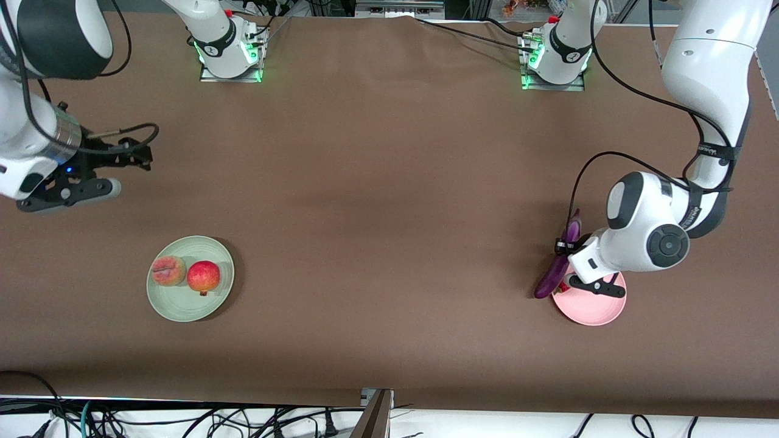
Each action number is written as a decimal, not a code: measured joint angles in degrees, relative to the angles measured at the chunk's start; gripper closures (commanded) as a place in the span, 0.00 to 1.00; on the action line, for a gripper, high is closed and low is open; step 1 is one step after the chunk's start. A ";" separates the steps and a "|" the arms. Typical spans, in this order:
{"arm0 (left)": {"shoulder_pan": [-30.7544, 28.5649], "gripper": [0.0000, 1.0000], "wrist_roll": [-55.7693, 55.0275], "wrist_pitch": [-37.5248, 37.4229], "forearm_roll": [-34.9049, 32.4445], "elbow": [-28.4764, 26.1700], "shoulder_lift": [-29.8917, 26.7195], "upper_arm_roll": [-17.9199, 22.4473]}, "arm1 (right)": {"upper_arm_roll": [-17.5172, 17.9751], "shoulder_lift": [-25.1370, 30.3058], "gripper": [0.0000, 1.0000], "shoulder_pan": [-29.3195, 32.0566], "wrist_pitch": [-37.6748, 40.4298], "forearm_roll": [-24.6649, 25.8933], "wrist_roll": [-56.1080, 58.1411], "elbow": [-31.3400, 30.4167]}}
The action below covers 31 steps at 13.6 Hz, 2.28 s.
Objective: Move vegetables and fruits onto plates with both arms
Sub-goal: 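Carry the eggplant to the pink plate while the right gripper returns to rest, then lower the eggplant onto the pink plate and open the left gripper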
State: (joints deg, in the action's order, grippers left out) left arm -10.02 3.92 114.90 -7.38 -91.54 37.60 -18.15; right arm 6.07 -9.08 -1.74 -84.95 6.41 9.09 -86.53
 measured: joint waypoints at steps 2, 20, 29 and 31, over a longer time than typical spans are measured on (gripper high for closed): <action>0.62 1.00 1.94 -0.48 0.00 -0.41 0.00 -0.72 | -0.14 2.85 0.00 0.13 -0.01 -0.06 0.00 -1.96; -4.31 1.00 20.27 4.03 -0.01 -0.20 2.03 -0.03 | -1.82 6.46 0.00 2.48 4.13 -2.58 -4.44 -2.90; -4.44 1.00 20.30 3.80 0.00 4.43 2.85 0.94 | -1.48 5.80 0.00 2.38 3.73 -3.25 -6.65 -1.80; -4.61 1.00 20.34 3.65 0.00 4.54 3.11 1.07 | -1.35 5.80 0.00 2.38 3.71 -3.35 -7.32 -1.79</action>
State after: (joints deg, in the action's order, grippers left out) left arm -14.62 24.26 118.55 -7.39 -87.00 40.71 -17.08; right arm 4.72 -3.27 0.64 -81.24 3.06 1.77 -88.32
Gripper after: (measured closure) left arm 0.678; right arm 0.000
